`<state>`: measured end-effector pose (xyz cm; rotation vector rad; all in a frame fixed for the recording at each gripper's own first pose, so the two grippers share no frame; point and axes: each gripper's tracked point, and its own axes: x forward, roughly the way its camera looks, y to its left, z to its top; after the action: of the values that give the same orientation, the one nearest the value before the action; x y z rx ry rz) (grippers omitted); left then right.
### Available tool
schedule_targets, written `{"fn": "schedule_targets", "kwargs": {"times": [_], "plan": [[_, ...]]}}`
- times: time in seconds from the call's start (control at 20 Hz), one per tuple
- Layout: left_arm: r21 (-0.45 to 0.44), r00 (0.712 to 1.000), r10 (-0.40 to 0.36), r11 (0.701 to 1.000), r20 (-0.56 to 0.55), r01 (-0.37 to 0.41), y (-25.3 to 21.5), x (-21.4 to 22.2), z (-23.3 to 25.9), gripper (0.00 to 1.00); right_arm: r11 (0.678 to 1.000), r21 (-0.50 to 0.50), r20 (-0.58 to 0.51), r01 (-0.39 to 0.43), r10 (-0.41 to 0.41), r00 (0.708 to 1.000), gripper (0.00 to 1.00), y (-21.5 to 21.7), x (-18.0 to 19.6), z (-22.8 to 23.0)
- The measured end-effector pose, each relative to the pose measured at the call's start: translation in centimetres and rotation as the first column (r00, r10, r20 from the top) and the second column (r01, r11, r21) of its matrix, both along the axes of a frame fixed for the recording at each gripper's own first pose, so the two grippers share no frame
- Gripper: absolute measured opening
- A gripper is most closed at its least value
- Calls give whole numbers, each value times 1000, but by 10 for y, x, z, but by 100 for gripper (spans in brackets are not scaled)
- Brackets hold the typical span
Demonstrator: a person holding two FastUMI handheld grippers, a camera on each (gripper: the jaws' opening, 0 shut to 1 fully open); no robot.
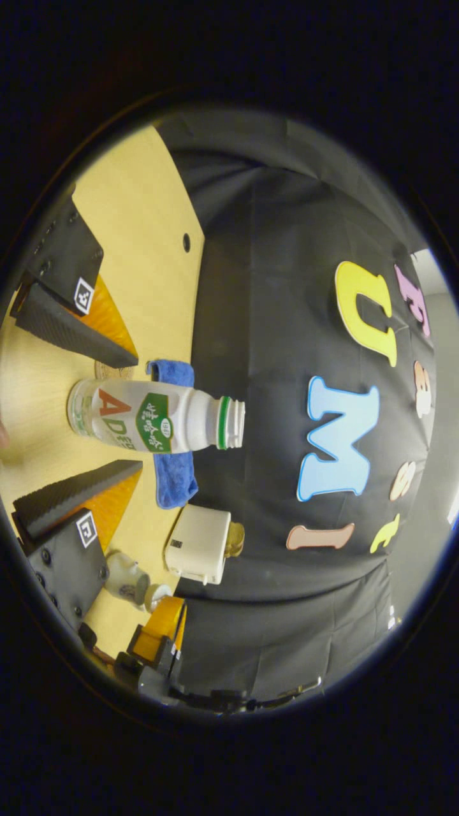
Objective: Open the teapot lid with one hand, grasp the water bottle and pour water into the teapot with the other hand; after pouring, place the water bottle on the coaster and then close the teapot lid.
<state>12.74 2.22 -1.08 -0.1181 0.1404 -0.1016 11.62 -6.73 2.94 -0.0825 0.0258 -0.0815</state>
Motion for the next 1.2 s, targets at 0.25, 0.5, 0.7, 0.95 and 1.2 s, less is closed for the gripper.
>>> {"fn": "schedule_targets", "kwargs": {"times": [0.25,0.5,0.7,0.95,1.2], "plan": [[8,999,32,999,-35,-32,-4,22,-8,100,1000,-2,1,-24,24,1000,6,5,-2,0],[36,997,43,998,-57,-41,-2,28,-15,82,999,12,6,-46,46,999,6,7,-9,3],[37,998,7,999,-64,-5,-6,25,-14,80,996,30,5,-82,82,997,6,14,-27,6],[175,999,-22,984,-44,30,-13,23,-5,75,994,45,33,-101,99,995,6,11,-76,18],[295,996,-70,952,-53,83,-32,27,-8,70,994,57,16,-98,97,995,6,3,-116,8]]}}
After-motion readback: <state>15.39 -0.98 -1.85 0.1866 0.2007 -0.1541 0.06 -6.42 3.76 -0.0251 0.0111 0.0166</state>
